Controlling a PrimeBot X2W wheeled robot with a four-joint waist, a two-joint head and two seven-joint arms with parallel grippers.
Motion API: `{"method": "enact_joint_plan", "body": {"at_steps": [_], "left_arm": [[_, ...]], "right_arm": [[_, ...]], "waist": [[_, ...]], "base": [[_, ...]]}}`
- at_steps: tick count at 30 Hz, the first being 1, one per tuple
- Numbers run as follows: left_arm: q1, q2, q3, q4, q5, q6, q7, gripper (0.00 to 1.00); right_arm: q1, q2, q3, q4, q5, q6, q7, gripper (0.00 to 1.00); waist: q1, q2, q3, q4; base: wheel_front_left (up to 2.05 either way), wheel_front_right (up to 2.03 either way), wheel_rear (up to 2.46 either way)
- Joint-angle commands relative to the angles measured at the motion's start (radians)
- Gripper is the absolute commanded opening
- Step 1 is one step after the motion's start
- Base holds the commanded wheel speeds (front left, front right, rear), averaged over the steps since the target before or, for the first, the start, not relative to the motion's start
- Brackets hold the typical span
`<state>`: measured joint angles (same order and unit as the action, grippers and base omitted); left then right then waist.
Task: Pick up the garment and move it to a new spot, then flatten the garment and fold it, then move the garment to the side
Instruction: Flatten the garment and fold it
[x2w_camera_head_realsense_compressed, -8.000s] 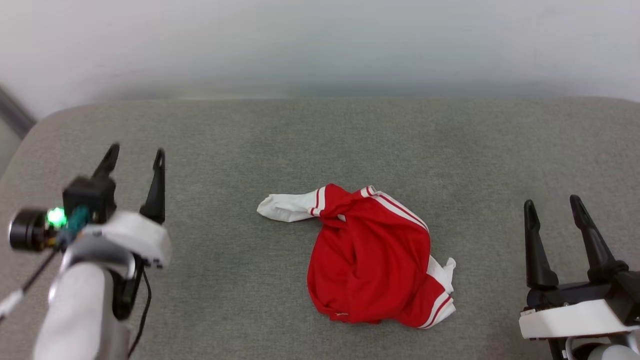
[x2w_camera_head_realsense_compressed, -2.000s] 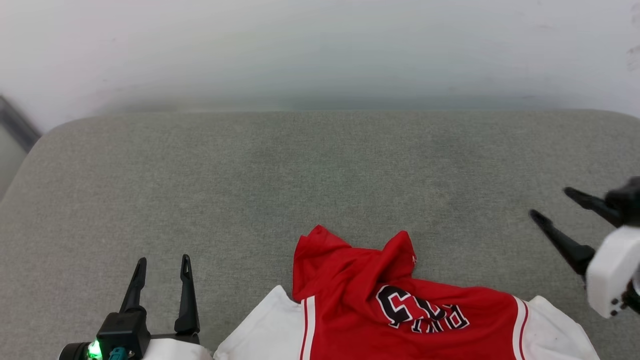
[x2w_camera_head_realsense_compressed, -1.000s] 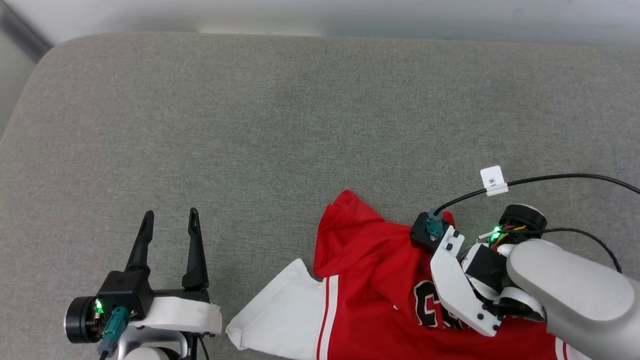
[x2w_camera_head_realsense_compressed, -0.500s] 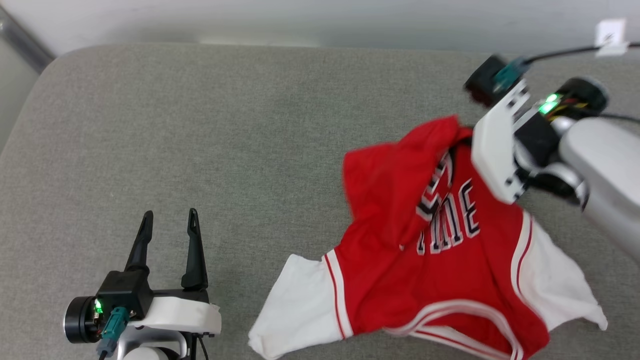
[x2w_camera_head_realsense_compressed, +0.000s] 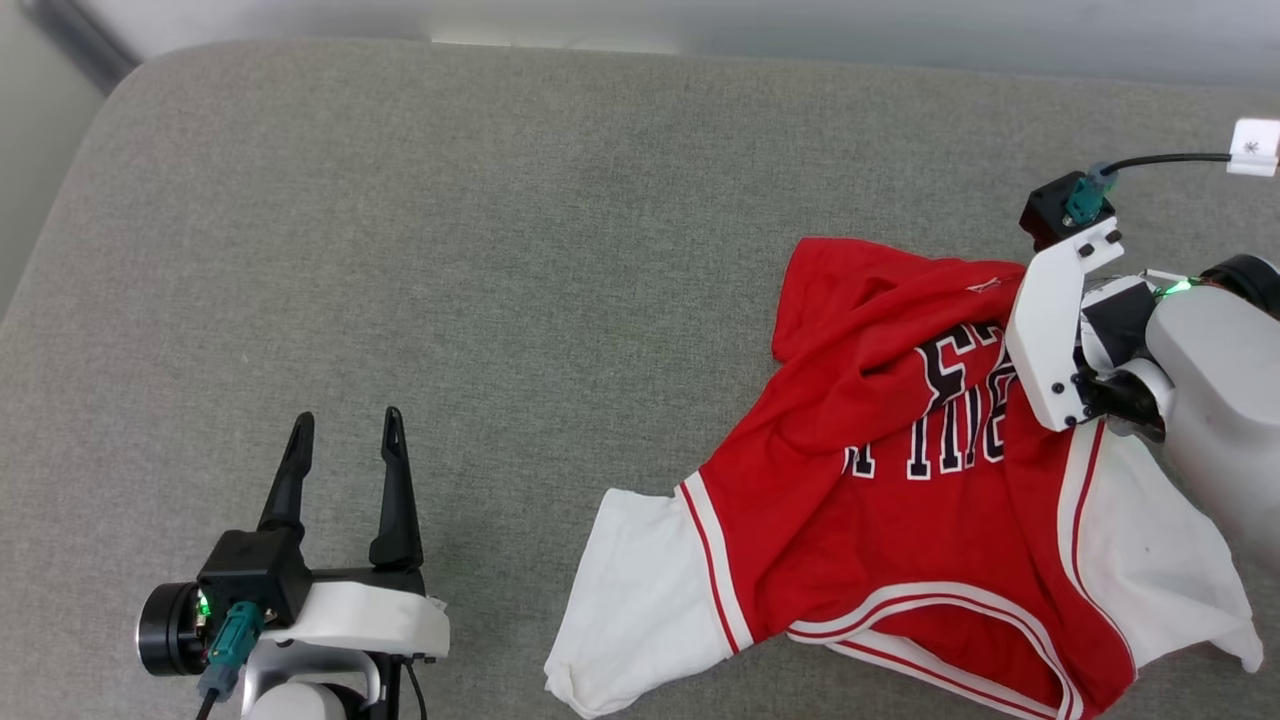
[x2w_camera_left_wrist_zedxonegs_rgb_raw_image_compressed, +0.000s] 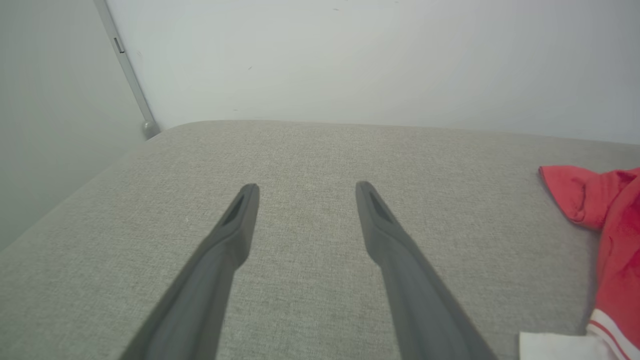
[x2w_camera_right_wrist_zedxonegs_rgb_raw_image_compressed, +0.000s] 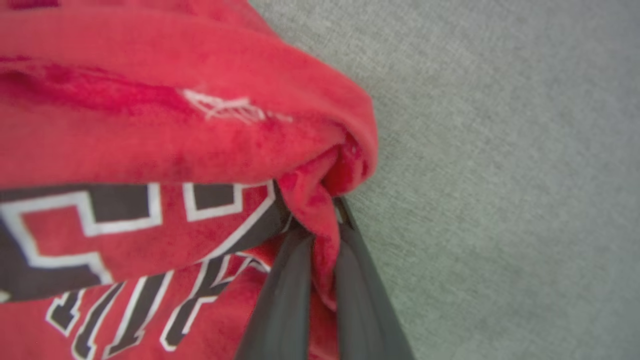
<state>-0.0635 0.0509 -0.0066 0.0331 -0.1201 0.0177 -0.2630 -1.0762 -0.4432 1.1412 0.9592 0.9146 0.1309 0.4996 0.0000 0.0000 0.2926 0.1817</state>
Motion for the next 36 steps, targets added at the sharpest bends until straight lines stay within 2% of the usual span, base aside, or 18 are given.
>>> {"method": "enact_joint_plan", "body": {"at_steps": [1, 2, 3, 7, 12, 16, 19, 22, 26, 31, 36], "left_arm": [[-0.008, -0.001, 0.002, 0.005, 0.0, 0.0, -0.003, 1.0], [-0.011, -0.001, 0.003, 0.009, 0.004, -0.003, -0.003, 1.0], [-0.011, -0.001, 0.008, 0.014, 0.009, -0.006, -0.003, 1.0], [0.001, 0.0, 0.023, 0.031, 0.023, -0.019, -0.003, 1.0], [0.007, 0.026, 0.031, 0.055, 0.041, -0.049, -0.003, 1.0], [-0.03, 0.078, 0.024, 0.09, 0.061, -0.078, 0.0, 1.0], [-0.07, 0.131, 0.003, 0.102, 0.071, -0.105, 0.058, 1.0], [-0.119, 0.188, -0.033, 0.08, 0.055, -0.131, 0.162, 1.0], [-0.197, 0.272, -0.118, 0.035, 0.001, -0.146, 0.326, 1.0], [-0.309, 0.421, -0.335, -0.023, -0.167, -0.145, 0.539, 1.0], [-0.436, 0.546, -0.551, -0.077, -0.368, -0.146, 0.728, 1.0]], "right_arm": [[0.03, 0.009, 0.004, 0.011, 0.008, 0.0, -0.012, 0.0], [0.03, 0.01, 0.001, 0.014, 0.012, 0.0, -0.031, 0.09], [0.024, 0.009, 0.007, 0.006, 0.008, 0.0, -0.055, 1.0], [0.015, -0.043, 0.017, -0.043, -0.003, -0.001, -0.194, 1.0], [0.012, -0.105, -0.006, -0.065, -0.063, -0.001, -0.455, 1.0], [0.049, -0.112, -0.078, -0.051, -0.112, -0.001, -0.68, 1.0], [0.069, -0.106, -0.163, -0.048, -0.153, 0.0, -0.753, 1.0], [0.101, -0.112, -0.318, -0.118, -0.234, 0.0, -0.765, 1.0], [0.271, -0.104, -0.596, -0.298, -0.407, 0.0, -0.764, 1.0], [0.504, -0.015, -0.905, -0.551, -0.621, -0.001, -0.764, 1.0], [0.675, 0.092, -1.065, -0.759, -0.75, 0.0, -0.764, 1.0]], "waist": [[0.0, 0.0, -0.006, -0.002], [0.0, 0.0, -0.014, -0.002], [0.0, 0.0, -0.023, -0.005], [0.0, 0.0, -0.067, -0.016], [0.0, 0.0, -0.122, -0.034], [0.0, 0.0, -0.15, -0.05], [0.0, 0.0, -0.162, -0.059], [0.0, 0.0, -0.165, -0.068], [0.0, 0.0, -0.158, -0.078], [0.0, 0.0, -0.141, -0.094], [0.0, 0.0, -0.124, -0.11]], "base": [[0.0, 0.0, 0.0], [0.0, 0.0, 0.0], [0.0, 0.0, 0.0], [0.0, 0.0, 0.0], [0.0, 0.0, 0.0], [0.0, 0.0, 0.0], [0.0, 0.0, 0.0], [0.0, 0.0, 0.0], [0.0, 0.0, 0.0], [0.0, 0.0, 0.0], [0.0, 0.0, 0.0]]}}
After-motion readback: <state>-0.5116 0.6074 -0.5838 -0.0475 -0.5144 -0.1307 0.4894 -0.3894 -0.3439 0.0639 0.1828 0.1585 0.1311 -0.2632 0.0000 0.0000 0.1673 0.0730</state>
